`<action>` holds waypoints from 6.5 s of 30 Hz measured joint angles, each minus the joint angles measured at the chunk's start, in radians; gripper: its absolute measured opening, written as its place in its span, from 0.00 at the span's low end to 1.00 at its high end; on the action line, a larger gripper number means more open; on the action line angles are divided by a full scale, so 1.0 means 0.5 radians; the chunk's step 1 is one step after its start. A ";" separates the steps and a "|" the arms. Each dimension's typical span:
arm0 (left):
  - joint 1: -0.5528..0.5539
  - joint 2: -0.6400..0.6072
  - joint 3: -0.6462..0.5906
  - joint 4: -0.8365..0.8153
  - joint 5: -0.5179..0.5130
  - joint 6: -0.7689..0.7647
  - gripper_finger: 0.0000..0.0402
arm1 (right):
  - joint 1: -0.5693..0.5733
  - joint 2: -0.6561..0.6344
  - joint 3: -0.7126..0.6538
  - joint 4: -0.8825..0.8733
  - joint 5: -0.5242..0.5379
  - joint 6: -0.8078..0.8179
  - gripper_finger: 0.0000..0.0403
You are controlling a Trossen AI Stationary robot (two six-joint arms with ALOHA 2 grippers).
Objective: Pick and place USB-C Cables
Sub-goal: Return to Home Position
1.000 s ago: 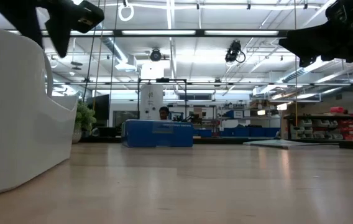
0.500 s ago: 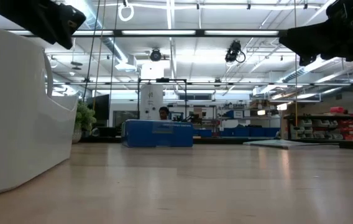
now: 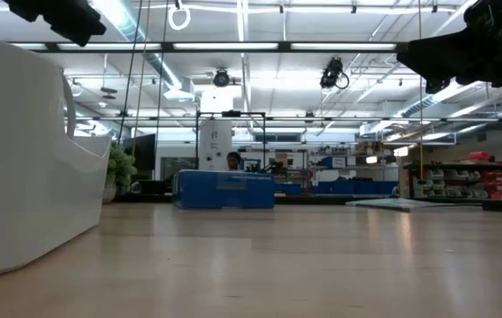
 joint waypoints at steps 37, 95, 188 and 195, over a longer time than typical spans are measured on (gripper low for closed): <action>-0.002 -1.000 -0.880 0.853 0.132 -0.075 0.35 | 0.000 0.000 0.000 -0.001 0.000 0.000 0.42; 0.045 -1.309 -1.304 1.160 0.195 0.550 0.35 | 0.000 0.005 0.000 0.005 0.001 0.000 0.42; 0.045 -1.309 -1.306 1.195 0.203 0.529 0.35 | 0.000 -0.378 0.000 -0.366 0.000 0.000 0.42; 0.045 -1.309 -1.306 1.195 0.203 0.530 0.35 | 0.000 -0.378 0.000 -0.366 0.000 0.000 0.42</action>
